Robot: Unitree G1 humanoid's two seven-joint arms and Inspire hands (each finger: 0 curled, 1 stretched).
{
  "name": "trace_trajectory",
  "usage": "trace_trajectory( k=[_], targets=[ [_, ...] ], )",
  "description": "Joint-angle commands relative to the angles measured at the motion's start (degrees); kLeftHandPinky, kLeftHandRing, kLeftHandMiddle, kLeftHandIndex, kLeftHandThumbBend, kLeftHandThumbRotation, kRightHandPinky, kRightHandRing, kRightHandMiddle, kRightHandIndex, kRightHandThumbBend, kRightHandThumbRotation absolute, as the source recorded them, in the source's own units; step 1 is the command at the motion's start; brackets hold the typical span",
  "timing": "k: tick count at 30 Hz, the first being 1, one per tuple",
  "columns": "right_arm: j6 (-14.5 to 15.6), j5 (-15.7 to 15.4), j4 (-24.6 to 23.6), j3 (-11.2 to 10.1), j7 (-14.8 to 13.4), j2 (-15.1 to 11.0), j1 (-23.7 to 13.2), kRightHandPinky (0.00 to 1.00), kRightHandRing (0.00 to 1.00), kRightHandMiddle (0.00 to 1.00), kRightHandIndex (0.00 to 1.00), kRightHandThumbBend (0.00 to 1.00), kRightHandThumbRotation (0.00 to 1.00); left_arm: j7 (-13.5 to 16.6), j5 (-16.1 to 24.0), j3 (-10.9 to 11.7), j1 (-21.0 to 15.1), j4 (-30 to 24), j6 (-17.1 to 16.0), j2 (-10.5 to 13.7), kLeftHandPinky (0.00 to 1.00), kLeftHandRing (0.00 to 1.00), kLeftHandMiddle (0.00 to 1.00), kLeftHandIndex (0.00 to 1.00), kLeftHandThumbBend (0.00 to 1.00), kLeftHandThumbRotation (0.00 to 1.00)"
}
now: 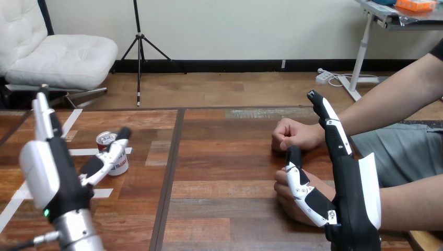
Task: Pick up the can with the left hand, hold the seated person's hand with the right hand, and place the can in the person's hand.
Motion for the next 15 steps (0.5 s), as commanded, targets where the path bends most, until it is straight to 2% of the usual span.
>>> trace_trajectory(
  k=[1, 15],
  targets=[
    [-0.72, 0.67, -0.60, -0.26, 0.25, 0.88, -2.68, 0.95, 0.95, 0.94, 0.92, 0.10, 0.11, -0.93, 0.25, -2.73, -5.40, 2.20, 2.59, 2.28, 0.85, 0.96, 1.00, 1.00, 0.90, 0.42],
    [-0.23, 0.43, -1.05, -0.50, 0.60, 0.59, -2.39, 0.92, 0.93, 0.94, 0.92, 0.11, 0.19, -4.57, -1.58, -5.72, -9.03, 6.02, 8.19, 4.02, 0.86, 0.97, 1.00, 1.00, 0.96, 0.46]
  ],
)
